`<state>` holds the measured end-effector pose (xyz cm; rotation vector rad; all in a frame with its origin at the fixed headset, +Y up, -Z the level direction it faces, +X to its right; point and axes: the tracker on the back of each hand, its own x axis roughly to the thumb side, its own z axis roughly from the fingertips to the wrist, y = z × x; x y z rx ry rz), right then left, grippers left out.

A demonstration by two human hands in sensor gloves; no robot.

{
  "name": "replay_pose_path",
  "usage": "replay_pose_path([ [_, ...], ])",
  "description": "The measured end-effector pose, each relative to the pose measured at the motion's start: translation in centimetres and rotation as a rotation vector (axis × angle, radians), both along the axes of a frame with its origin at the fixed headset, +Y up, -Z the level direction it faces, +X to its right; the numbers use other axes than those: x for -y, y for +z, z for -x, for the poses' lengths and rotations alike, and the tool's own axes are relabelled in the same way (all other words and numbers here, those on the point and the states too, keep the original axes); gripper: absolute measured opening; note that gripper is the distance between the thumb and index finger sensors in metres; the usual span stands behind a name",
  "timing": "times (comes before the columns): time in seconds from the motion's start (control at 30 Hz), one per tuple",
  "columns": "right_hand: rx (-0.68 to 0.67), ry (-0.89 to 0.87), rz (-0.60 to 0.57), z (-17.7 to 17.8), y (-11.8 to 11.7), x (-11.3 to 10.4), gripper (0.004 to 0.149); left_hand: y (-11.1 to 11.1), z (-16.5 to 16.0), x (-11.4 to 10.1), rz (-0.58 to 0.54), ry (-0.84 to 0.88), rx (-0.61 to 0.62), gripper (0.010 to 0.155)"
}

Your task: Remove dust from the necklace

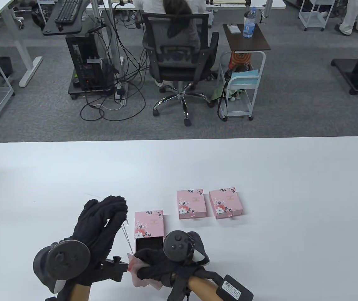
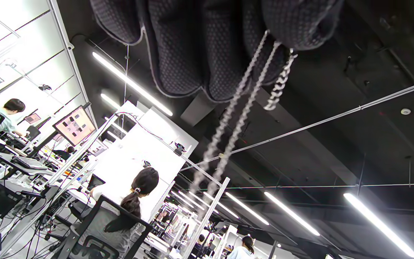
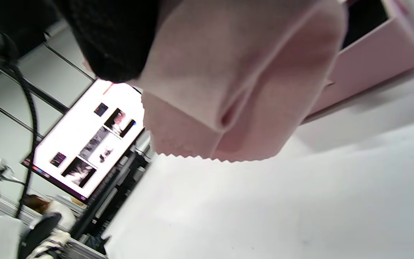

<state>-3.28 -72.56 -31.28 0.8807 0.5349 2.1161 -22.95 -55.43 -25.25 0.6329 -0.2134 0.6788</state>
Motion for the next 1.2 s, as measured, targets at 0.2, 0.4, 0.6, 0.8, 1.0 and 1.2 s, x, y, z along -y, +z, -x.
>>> replay_pose_path([
  [0.2,0.034,0.194,0.052,-1.1,-1.3,-0.3,0.052,0.1,0.2,-0.1,-0.005,0.012,0.003,0.039],
  [0.4,0.204,0.385,0.044,-3.5,-3.1,-0.5,0.049,0.0,0.1,0.0,-0.003,0.01,0.004,0.039],
  [0.6,0.338,0.561,0.068,-5.1,-4.4,1.0,0.045,-0.3,0.0,0.2,0.011,0.004,0.0,0.039],
  [0.8,0.465,0.591,0.041,-6.1,-5.0,1.3,0.06,-0.2,-0.7,0.3,0.011,-0.027,0.014,0.039],
  [1.0,0.411,0.446,-0.063,-5.9,-4.3,-1.6,0.063,-0.3,-2.3,0.8,0.026,-0.081,0.049,0.039],
  [1.2,0.155,0.141,-0.09,-3.9,-2.2,-4.4,0.072,-0.5,-3.6,1.3,0.043,-0.129,0.067,0.039],
])
